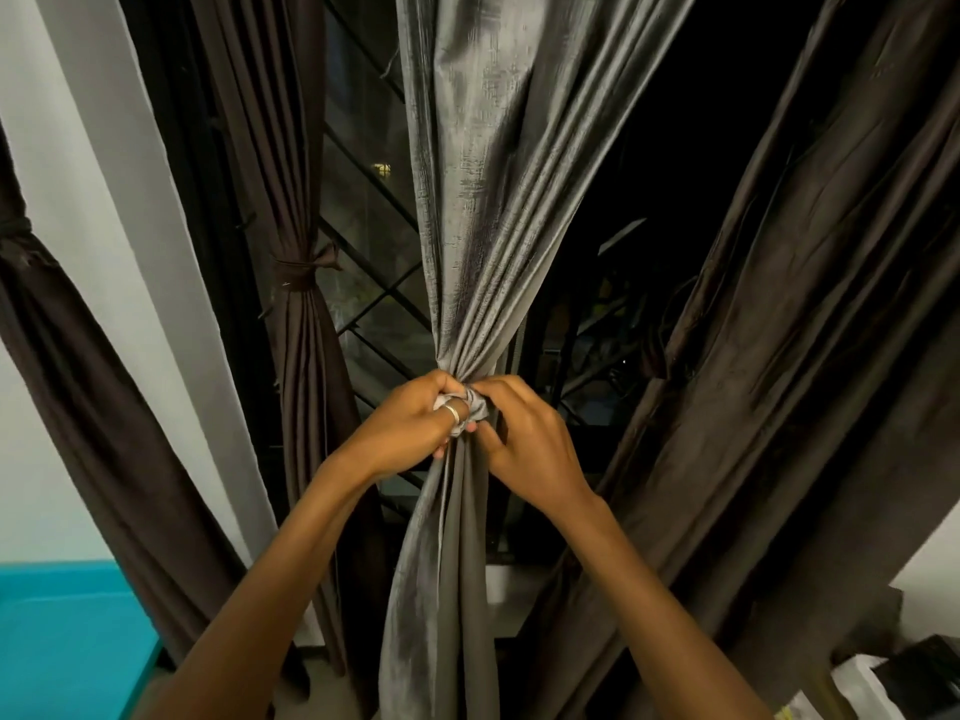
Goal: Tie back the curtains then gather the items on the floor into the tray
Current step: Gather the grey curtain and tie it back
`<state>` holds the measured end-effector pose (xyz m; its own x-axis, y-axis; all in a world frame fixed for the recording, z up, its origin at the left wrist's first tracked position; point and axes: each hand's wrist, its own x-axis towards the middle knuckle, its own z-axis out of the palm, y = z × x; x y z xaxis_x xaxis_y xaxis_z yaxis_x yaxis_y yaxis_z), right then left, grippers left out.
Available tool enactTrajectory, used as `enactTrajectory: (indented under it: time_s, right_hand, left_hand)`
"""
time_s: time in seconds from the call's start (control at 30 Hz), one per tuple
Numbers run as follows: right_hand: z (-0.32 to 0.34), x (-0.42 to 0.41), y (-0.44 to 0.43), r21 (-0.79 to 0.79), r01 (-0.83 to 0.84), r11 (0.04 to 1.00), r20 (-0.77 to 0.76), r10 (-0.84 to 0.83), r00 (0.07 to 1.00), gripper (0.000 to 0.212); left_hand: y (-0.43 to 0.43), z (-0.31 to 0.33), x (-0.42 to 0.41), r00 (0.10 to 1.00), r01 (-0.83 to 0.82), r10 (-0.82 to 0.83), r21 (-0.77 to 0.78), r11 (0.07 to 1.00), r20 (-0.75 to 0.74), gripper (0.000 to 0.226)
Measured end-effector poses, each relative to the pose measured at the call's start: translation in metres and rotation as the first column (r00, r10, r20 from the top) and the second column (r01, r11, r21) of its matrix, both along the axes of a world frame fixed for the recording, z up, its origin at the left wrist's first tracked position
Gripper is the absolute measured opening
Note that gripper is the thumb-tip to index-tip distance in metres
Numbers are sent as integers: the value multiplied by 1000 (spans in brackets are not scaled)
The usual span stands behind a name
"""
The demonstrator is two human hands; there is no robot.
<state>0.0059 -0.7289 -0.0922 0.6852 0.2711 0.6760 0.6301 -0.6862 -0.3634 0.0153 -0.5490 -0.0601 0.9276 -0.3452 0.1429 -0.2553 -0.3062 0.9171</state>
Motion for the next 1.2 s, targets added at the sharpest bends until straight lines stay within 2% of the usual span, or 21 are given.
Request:
enactTrajectory:
  time_s: [0.07, 0.13, 0.3, 0.5, 0.57, 0.7, 0.77, 0.83, 0.97, 1.1, 1.2]
  right_hand:
    - [6, 1, 0, 17, -12, 1000, -55, 12, 998, 27]
    - [12, -1, 1, 25, -20, 999, -157, 23, 987, 36]
    - [19, -1, 3, 67, -41, 997, -262, 58, 963, 38]
    - [20, 1, 4, 245, -61, 968, -361, 149, 921, 33]
    - [19, 0, 4, 326, -59, 944, -387, 190, 902, 29]
    - [19, -1, 1, 405, -84, 911, -446, 276, 851, 22]
    - [22, -1, -1, 364, -98, 926, -500, 283, 818, 35]
    - [28, -1, -2, 235, -89, 968, -526, 203, 826, 54]
    - [35, -4, -7, 75, -38, 996, -483, 70, 873, 51]
    - [18, -13, -11, 121, 13, 993, -382, 35, 924, 36]
    - [-3, -22, -4, 166, 109, 980, -224, -70, 972, 29]
  left_hand:
    - [2, 5, -1, 997, -44, 41, 45, 998, 65, 7]
    - [3, 9, -2, 988, -109, 98, 88, 990, 118, 11]
    - [-2, 5, -4, 960, -209, 196, 45, 977, 201, 10]
    - [-13, -2, -14, 842, -332, 319, -48, 942, 435, 11]
    - [-14, -2, -16, 815, -361, 341, -50, 931, 469, 12]
    - [-14, 0, -18, 821, -347, 318, -28, 937, 474, 13]
    - [-16, 0, -16, 827, -351, 320, -22, 936, 463, 13]
    - [-20, -1, -15, 830, -367, 339, -25, 930, 443, 14]
    - [-27, -4, -14, 847, -369, 354, -39, 929, 398, 15]
    - [-30, -8, -13, 872, -345, 337, -42, 938, 355, 14]
    - [-35, -11, -15, 871, -360, 348, -33, 932, 346, 13]
